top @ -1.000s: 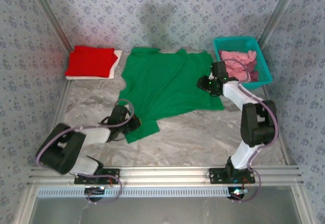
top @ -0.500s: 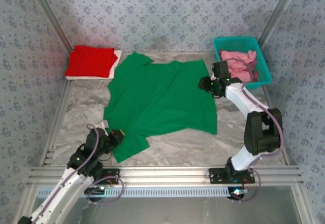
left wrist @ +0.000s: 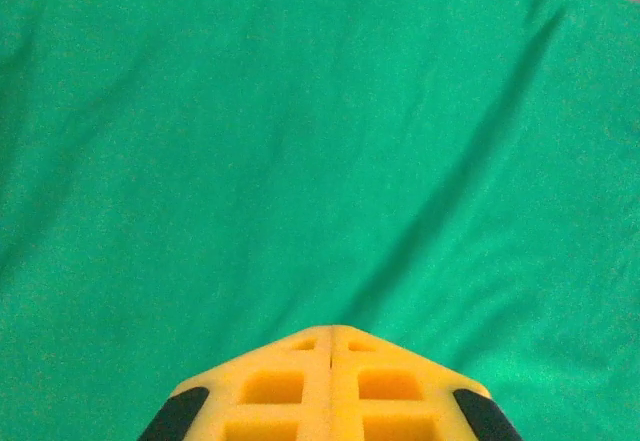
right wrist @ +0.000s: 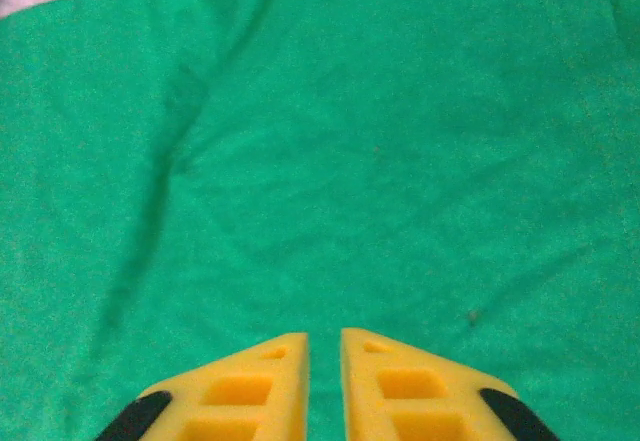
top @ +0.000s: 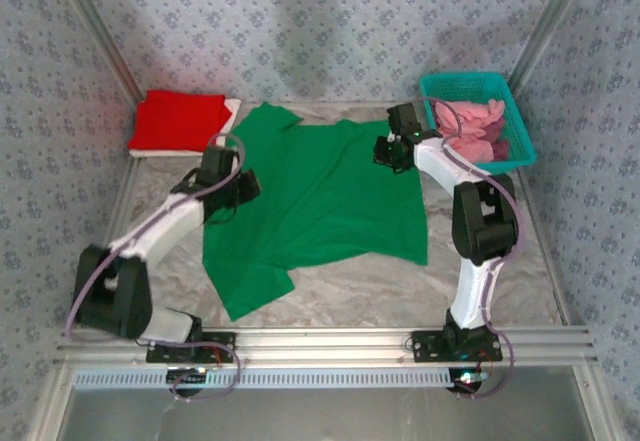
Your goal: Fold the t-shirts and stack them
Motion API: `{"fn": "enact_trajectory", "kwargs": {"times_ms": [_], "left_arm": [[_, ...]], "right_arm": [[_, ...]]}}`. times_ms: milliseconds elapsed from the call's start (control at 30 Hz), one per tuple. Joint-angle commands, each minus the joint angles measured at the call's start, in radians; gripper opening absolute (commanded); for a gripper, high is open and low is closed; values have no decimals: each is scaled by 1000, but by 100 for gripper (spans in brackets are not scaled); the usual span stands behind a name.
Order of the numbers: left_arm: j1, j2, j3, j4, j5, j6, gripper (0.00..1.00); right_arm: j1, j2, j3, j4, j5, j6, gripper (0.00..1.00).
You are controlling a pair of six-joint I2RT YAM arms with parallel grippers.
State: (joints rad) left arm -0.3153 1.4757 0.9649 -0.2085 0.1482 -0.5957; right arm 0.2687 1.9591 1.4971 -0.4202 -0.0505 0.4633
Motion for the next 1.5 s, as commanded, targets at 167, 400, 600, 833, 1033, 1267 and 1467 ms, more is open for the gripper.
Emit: {"fn": "enact_trajectory", "kwargs": {"times_ms": [167,400,600,833,1033,1267,1467], "left_arm": [[30,348,198,139,24,128,0],[68,547,364,136,39,102,0],[74,614,455,89,34,118,0],[84,634,539,57,32,143,0],[84,696,665,9,33,149,0],[81,872,905,-103,111,120,0],[78,969,1021,-121,115,62,0]], "right_arm": [[-43,211,115,8,22,19,0],[-121,265,38,67,-59,223,0],[-143,127,-182,178,-42,330,0],[-143,39,-138,117,47,266,0],[-72,9,6,27,135,176,0],[-65,184,192,-33,80,186,0],[-43,319,354,-105,122,193,0]]}}
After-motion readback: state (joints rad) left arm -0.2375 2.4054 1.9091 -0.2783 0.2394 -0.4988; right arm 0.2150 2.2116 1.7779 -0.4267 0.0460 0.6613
